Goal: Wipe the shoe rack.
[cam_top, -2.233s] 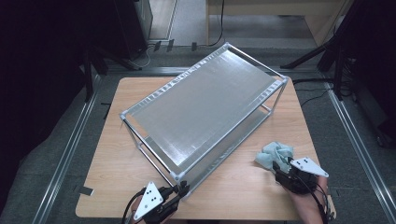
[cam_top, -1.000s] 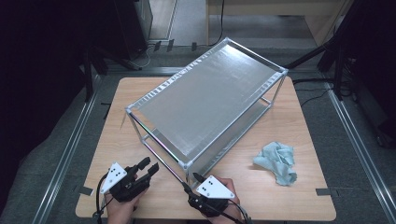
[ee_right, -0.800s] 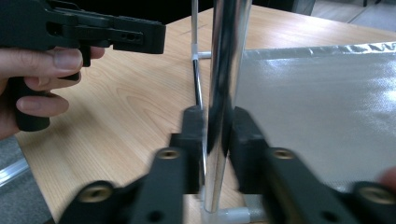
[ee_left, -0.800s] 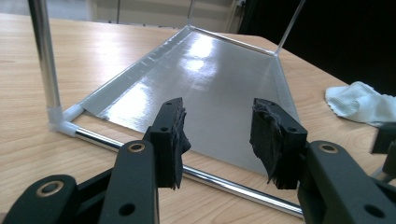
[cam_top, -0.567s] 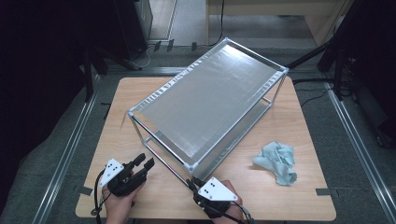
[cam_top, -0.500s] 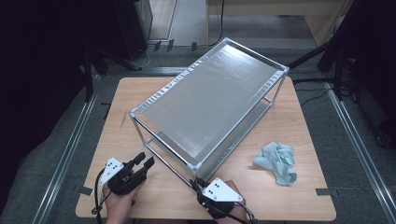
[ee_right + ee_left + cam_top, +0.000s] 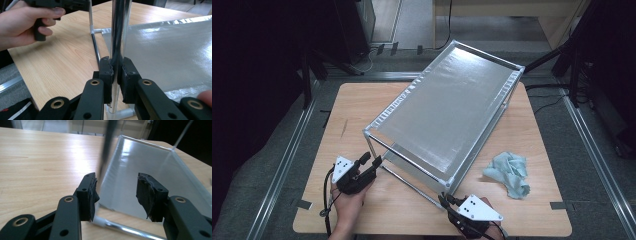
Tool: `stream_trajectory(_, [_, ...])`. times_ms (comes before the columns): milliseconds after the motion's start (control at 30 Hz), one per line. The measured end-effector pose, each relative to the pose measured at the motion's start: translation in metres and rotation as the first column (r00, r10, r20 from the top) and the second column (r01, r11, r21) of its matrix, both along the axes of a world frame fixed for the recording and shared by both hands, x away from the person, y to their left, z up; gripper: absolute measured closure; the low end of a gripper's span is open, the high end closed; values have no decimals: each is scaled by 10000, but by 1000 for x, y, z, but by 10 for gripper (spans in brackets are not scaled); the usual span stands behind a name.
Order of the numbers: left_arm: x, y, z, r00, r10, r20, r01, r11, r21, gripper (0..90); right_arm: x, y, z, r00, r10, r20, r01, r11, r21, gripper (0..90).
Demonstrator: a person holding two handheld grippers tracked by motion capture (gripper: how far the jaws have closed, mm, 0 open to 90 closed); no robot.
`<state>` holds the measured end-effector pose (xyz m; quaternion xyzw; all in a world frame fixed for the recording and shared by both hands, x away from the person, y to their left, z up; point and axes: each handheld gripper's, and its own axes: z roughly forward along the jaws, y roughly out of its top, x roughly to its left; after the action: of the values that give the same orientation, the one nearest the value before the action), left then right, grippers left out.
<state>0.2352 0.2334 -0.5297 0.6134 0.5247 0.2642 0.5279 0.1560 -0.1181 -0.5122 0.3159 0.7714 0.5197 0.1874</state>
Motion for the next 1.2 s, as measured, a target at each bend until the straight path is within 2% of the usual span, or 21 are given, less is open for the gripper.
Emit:
stream_trajectory(33, [4, 0, 0, 10000, 57, 15, -57, 9999, -82, 506, -1, -2, 0, 10000, -13, 18, 13, 10000, -6, 817])
stream_trajectory(133, [13, 0, 1, 10000, 60, 33, -60, 10000, 40, 561, -3, -9, 1, 9999, -127, 0, 127, 9999, -62, 818])
stream_trajectory(200, [16, -1, 0, 9998, -211, 54, 211, 9997, 124, 575, -3, -13, 1, 9998, -180, -26, 180, 9998, -63, 818])
stream_trajectory(233, [16, -2, 0, 9991, -392, 135, 387, 9987, 321, 593, -2, -14, 1, 9998, -210, -10, 210, 9997, -80, 818])
stream_trajectory(300, [15, -5, 2, 9978, -623, 234, 603, 9953, 753, 670, -1, -16, 1, 9996, -288, -46, 288, 9995, -94, 818])
stream_trajectory(400, [11, -6, 2, 9957, -884, 292, 847, 9902, 1107, 786, 1, -17, 2, 9991, -433, -24, 432, 9988, -213, 817])
stream_trajectory(633, [-3, -5, 1, 9888, -1459, 315, 1410, 9824, 1229, 799, 11, -28, 5, 9937, -1106, -188, 1101, 9935, -288, 818])
stream_trajectory(767, [-16, -7, 1, 9817, -1873, 330, 1810, 9734, 1405, 803, 20, -38, 5, 9853, -1696, -189, 1689, 9851, -331, 817])
stream_trajectory(967, [-37, -14, 1, 9748, -2218, 255, 2158, 9652, 1476, 807, 34, -48, 6, 9712, -2378, -170, 2370, 9708, -384, 817])
stream_trajectory(1033, [-46, -18, 3, 9694, -2445, 202, 2382, 9578, 1606, 809, 37, -51, 6, 9656, -2595, -159, 2587, 9652, -389, 817])
stream_trajectory(1100, [-53, -21, 3, 9641, -2651, 161, 2586, 9507, 1711, 811, 42, -54, 6, 9562, -2923, -184, 2914, 9558, -378, 817])
stream_trajectory(1200, [-63, -26, 4, 9488, -3156, 99, 3084, 9329, 1861, 814, 47, -58, 7, 9439, -3296, -181, 3288, 9437, -367, 817])
